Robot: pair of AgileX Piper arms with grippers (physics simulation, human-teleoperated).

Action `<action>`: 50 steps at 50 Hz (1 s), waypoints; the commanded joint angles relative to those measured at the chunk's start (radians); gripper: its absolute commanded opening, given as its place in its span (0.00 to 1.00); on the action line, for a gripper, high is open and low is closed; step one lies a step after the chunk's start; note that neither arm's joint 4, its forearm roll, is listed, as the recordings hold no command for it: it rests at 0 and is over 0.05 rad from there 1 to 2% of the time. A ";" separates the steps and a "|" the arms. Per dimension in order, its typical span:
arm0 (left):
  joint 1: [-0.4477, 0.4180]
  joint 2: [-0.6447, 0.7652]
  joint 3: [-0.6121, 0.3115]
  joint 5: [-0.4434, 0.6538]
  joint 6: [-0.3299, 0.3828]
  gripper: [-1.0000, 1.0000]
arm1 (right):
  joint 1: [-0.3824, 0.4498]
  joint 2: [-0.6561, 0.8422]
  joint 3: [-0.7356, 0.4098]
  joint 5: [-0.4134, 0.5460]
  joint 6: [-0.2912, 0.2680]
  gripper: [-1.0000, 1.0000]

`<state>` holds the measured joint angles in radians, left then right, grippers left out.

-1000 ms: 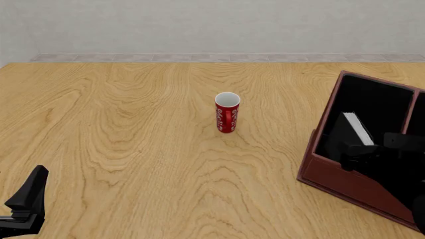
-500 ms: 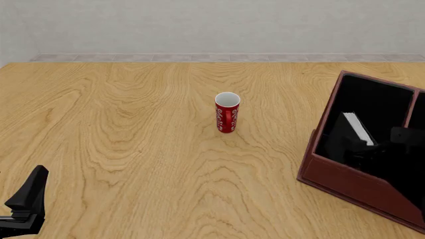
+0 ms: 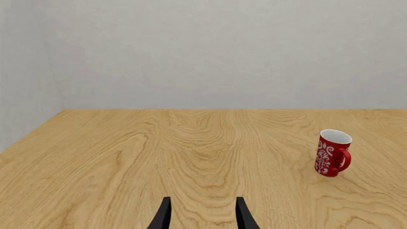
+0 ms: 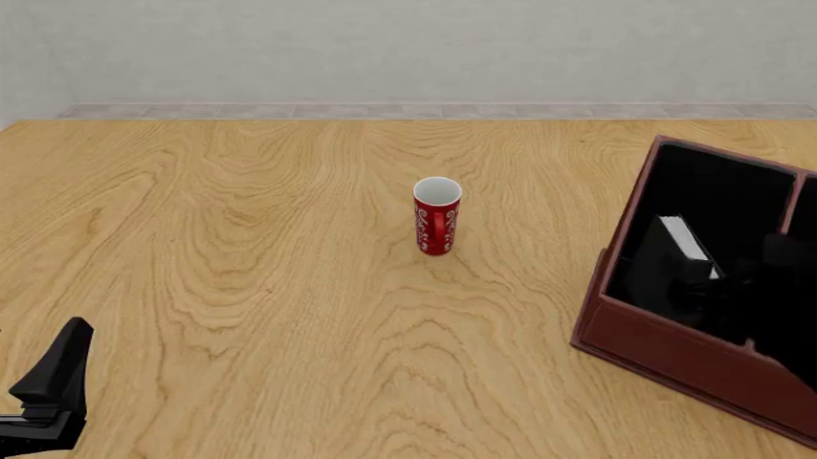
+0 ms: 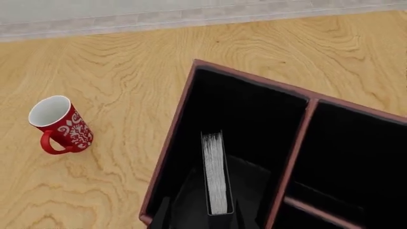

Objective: Pick up the book and place it in the left compartment of the caddy.

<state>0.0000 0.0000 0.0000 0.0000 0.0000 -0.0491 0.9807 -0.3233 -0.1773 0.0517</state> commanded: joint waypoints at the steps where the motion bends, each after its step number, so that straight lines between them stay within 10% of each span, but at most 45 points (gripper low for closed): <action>1: 0.000 0.000 0.000 0.000 0.000 1.00 | 0.008 -0.058 -0.021 0.063 -0.009 1.00; 50: 0.000 0.000 0.000 0.000 0.000 1.00 | 0.096 -0.241 -0.090 0.254 -0.011 1.00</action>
<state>0.0000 0.0000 0.0000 0.0000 0.0000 0.0203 0.7753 -0.3992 0.0427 0.0453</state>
